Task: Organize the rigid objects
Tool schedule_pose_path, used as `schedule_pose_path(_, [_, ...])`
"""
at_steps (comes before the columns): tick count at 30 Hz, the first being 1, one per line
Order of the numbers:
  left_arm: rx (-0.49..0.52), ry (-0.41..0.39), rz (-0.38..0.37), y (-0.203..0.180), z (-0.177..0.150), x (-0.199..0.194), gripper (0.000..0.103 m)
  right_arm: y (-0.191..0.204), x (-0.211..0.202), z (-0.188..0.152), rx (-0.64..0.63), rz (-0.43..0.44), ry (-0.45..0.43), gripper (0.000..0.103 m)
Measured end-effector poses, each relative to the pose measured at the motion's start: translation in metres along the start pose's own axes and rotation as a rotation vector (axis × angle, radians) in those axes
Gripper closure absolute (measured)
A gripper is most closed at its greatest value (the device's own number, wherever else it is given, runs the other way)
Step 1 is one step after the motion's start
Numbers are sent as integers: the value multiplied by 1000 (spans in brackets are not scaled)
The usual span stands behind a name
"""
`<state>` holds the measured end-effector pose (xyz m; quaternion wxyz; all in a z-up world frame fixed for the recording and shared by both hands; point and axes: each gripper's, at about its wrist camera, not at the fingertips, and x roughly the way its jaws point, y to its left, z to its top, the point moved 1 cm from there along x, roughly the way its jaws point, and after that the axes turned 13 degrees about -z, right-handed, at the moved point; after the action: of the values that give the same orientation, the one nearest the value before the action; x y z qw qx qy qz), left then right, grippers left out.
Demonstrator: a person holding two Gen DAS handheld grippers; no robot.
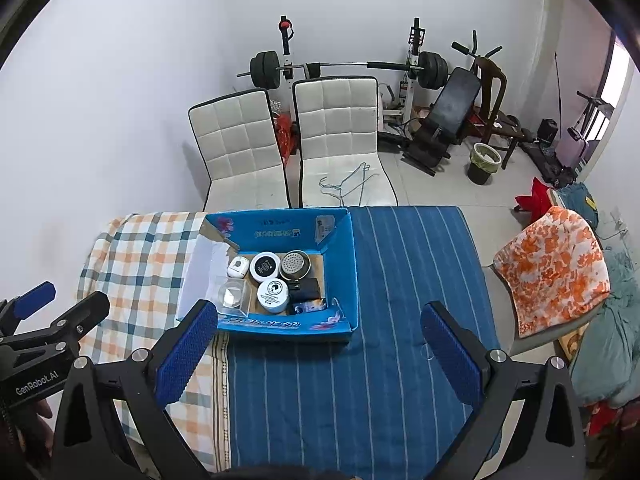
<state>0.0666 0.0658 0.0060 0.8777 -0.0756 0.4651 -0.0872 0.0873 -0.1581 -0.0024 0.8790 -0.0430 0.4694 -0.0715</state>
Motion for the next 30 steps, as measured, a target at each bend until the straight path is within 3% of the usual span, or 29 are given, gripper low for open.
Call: schedule_pose_path(30, [12,-17,10,-4,-2,3,0,-4,-1,-11,-16,-19,-5,0])
